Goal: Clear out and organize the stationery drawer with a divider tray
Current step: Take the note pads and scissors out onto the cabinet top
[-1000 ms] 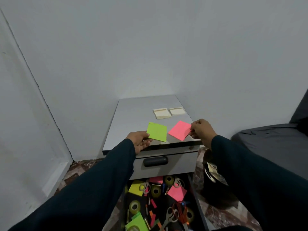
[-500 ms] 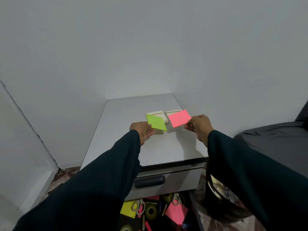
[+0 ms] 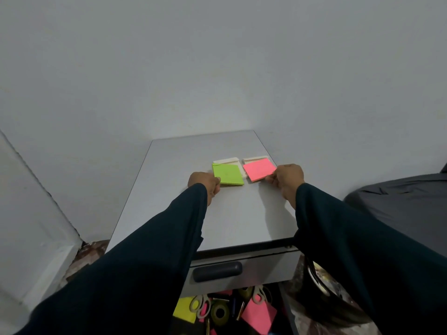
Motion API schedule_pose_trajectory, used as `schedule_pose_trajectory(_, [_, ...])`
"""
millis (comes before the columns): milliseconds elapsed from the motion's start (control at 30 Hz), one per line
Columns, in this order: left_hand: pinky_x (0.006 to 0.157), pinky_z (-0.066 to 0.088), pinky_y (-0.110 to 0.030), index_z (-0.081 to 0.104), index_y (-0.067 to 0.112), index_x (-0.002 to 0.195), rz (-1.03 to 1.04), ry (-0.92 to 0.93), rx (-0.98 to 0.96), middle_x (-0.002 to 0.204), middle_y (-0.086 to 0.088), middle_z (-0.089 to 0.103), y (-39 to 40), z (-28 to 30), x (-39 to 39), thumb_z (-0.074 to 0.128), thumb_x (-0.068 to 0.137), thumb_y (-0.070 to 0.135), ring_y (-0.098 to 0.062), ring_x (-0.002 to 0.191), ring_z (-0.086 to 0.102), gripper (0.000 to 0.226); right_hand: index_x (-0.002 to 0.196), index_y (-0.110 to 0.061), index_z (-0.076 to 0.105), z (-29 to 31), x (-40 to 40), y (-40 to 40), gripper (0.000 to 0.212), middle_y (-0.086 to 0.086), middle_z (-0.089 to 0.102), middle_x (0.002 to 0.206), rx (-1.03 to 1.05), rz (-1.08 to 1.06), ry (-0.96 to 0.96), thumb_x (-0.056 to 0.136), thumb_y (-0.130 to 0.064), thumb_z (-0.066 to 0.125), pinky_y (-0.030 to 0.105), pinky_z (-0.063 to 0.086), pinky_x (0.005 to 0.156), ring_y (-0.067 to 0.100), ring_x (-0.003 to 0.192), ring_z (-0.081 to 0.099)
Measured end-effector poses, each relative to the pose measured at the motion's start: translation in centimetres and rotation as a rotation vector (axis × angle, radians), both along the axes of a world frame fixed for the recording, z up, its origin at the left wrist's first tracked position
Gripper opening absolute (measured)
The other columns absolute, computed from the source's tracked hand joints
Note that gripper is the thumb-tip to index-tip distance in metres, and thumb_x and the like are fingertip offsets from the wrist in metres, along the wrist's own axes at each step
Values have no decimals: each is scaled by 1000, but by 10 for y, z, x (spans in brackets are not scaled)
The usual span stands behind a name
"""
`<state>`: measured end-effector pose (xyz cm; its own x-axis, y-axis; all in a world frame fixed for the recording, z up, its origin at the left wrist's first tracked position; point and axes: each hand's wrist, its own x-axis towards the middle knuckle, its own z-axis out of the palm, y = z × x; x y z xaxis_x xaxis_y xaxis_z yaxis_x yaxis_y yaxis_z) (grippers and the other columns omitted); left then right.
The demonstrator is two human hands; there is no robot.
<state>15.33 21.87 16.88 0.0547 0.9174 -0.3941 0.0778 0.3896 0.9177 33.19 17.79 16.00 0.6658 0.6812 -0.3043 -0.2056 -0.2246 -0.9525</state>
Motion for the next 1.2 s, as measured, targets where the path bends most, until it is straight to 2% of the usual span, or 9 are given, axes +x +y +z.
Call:
schedule_pose_trajectory(67, [45,37,-19,49,7,76,-40,57,2,66,-5,43,-3,0,-2,55,92,2,-12,53,38,19,91,1,56,2,-2,-3,15,13,53,74,16,4,0,90,9,43,38,54,80,21,61,53])
schedule_pose_trajectory(167, [53,32,-21,49,9,88,-102,118,32,67,-3,41,-13,5,-7,54,93,5,-13,55,36,8,97,2,49,10,-8,-15,14,16,50,69,15,-2,77,91,13,40,32,53,68,24,56,54])
schedule_pose_trajectory(267, [52,35,-21,53,14,84,-132,99,120,68,1,45,-24,11,-14,59,89,7,-12,55,40,11,87,3,48,23,-19,-32,12,15,49,69,12,32,69,93,11,41,27,50,62,22,56,52])
schedule_pose_trajectory(400, [52,33,-20,54,9,94,-124,62,137,70,-2,45,-49,21,-25,59,90,3,-13,57,38,9,82,-1,47,31,-31,-56,16,14,49,75,52,103,54,93,9,42,24,48,56,20,58,51])
schedule_pose_trajectory(600, [56,41,-19,57,10,103,-203,102,220,81,-1,53,-89,29,-48,58,90,5,-10,68,48,14,108,-3,48,44,-58,-97,15,9,52,83,80,254,-2,94,3,45,23,48,54,19,61,54])
schedule_pose_trajectory(800, [58,43,-18,58,10,106,-287,151,262,83,1,56,-130,27,-78,58,91,9,-8,69,52,15,85,-7,53,46,-81,-136,13,6,55,80,21,415,-81,90,4,48,21,45,52,18,63,56])
schedule_pose_trajectory(933, [54,44,-15,58,10,106,-333,188,249,82,2,56,-153,16,-96,59,91,10,-8,68,53,15,86,-8,54,37,-98,-157,11,6,56,79,-33,501,-107,91,0,48,18,46,46,18,61,56])
schedule_pose_trajectory(1067, [42,43,-9,57,8,104,-353,214,251,77,-2,55,-176,-1,-110,58,91,7,-8,65,51,13,81,-10,55,18,-108,-175,14,8,58,79,-77,582,-165,92,-2,50,22,46,55,18,64,57])
schedule_pose_trajectory(1200, [42,40,-9,56,8,103,-363,255,246,74,-2,53,-195,-30,-122,57,92,6,-8,62,49,11,83,-9,57,-11,-113,-193,11,9,60,81,-148,658,-206,92,-4,53,23,48,57,18,66,58])
